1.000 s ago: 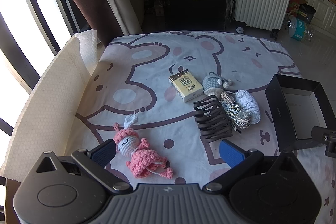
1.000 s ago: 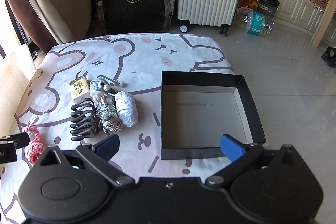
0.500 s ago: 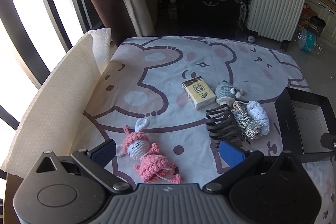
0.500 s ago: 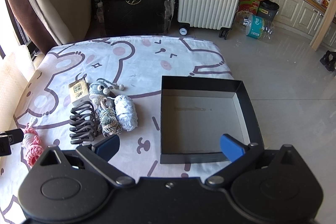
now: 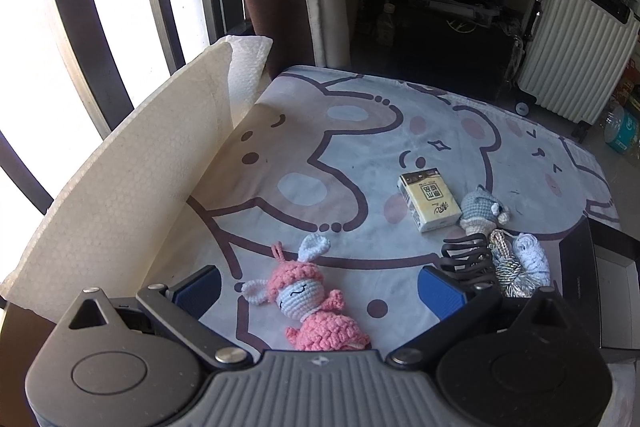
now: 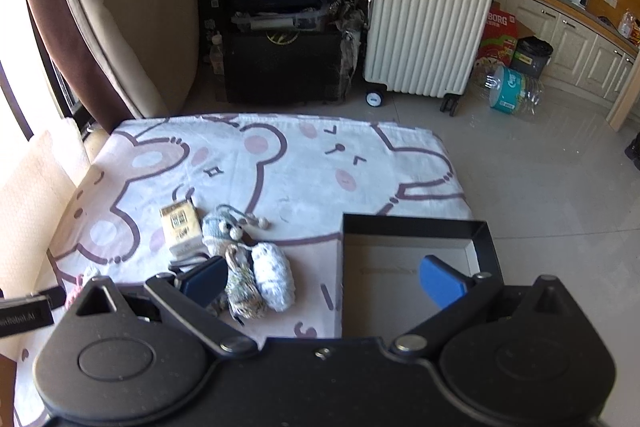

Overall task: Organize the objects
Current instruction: 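Lower the left tool onto the pink bunny doll while the right tool approaches the black coiled clip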

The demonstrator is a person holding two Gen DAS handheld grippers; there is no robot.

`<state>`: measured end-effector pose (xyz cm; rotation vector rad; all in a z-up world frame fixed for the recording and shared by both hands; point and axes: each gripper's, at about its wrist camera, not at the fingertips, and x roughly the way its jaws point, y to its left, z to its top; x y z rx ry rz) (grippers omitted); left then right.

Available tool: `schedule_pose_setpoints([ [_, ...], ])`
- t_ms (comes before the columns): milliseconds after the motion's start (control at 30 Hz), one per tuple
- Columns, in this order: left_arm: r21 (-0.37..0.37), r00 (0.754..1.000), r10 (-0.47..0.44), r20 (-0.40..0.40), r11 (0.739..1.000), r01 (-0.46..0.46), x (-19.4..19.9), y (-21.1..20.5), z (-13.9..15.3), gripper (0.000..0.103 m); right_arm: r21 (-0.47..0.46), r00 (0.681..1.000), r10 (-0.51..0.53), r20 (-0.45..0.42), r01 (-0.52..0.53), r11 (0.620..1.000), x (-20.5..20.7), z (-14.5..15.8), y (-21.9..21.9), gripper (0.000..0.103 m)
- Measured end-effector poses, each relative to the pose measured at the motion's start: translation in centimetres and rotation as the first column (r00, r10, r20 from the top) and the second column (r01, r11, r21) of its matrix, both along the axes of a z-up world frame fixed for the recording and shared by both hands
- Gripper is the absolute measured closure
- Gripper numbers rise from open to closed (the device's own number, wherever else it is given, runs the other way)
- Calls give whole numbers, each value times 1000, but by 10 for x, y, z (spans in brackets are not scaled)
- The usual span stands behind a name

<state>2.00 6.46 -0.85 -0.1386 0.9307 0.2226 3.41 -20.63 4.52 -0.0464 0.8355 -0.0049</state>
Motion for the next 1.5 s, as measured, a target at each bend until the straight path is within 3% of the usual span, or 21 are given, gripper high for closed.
schedule_pose_setpoints([
  [167,-27,999,37,-2,999,-37,6,11,-7,0,19,1000,6,12,-6,1000,16,9,13,0],
  [400,-34,1000,16,3,999,-16,15,15,-20,0,92,999,24,33,-27,995,25,8,31,0],
  [633,-66,999,38,-24,997,-40,22,26,-38,0,187,999,50,11,-51,981,34,-23,41,1],
  [967,-165,988,124,-93,977,-138,29,47,-66,1,308,994,65,-92,-34,951,51,-70,44,19],
  [1167,-230,981,150,-127,957,-176,33,53,-76,9,320,976,159,-152,-104,942,59,-96,58,29],
  [1500,-291,960,179,-217,926,-239,36,61,-98,23,251,939,271,-210,-216,944,73,-123,92,32],
])
